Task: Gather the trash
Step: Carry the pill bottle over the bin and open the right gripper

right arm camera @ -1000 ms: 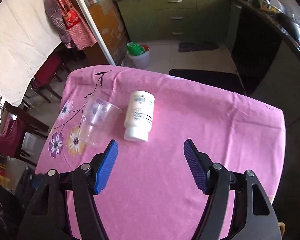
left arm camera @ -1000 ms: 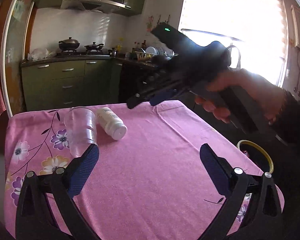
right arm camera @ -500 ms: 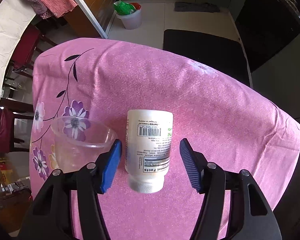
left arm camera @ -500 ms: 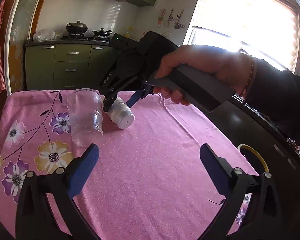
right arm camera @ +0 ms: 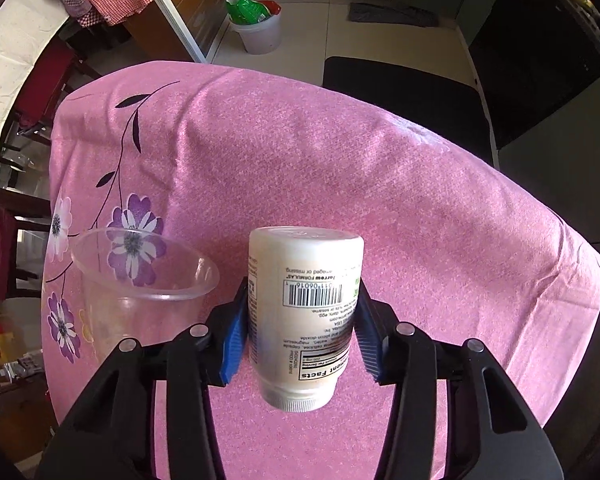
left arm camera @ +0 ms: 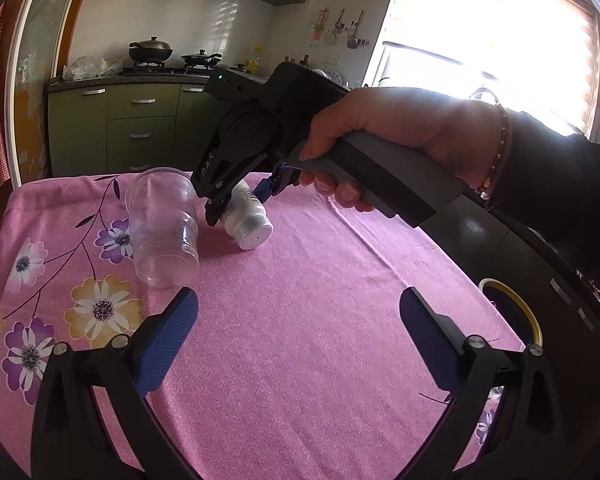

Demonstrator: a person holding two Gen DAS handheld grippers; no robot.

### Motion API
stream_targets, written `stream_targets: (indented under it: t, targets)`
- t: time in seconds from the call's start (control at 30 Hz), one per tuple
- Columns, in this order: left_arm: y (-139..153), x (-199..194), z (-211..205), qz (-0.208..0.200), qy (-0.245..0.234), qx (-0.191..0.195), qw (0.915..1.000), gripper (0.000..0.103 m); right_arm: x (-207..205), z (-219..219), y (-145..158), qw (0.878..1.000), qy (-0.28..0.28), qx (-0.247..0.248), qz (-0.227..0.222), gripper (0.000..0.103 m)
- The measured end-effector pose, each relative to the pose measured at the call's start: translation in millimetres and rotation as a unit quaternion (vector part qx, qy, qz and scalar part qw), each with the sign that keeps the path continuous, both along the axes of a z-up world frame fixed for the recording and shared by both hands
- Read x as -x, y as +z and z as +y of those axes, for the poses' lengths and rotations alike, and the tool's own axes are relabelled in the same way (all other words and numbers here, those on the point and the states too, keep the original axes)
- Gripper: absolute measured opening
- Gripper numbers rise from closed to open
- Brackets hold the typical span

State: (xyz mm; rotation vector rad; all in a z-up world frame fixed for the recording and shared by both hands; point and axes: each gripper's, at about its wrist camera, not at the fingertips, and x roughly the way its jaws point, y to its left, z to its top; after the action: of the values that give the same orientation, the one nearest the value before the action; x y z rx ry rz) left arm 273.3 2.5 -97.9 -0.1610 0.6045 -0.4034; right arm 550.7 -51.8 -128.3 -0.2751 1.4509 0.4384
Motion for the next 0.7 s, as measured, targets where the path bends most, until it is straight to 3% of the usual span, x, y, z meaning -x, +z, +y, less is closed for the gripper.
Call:
stream_targets:
  t: [0.13, 0.3, 0.53, 0.7]
  targets:
    - [-1, 0, -2, 0.0, -0.003, -0.004, 1.0, 0.096, 18, -27, 20, 1.0, -0.006, -0.028, -0.002, 0.047]
    - [-4, 0, -6, 0.005, -0.009, -0.007, 0.9999, 0.096, 57, -105, 63, 0.996, -0.042, -0.072, -0.027, 0.047]
    - [-7, 1, -14, 0.009, -0.017, -0.02, 0.9996, 0.096, 149, -270, 108, 0.979, -0.151, -0.117, -0.072, 0.047]
    - [-9, 0, -15, 0.013, -0.019, -0.021, 0.9995, 0.096, 213, -397, 90, 0.955, -0.27, -0.093, -0.077, 0.047]
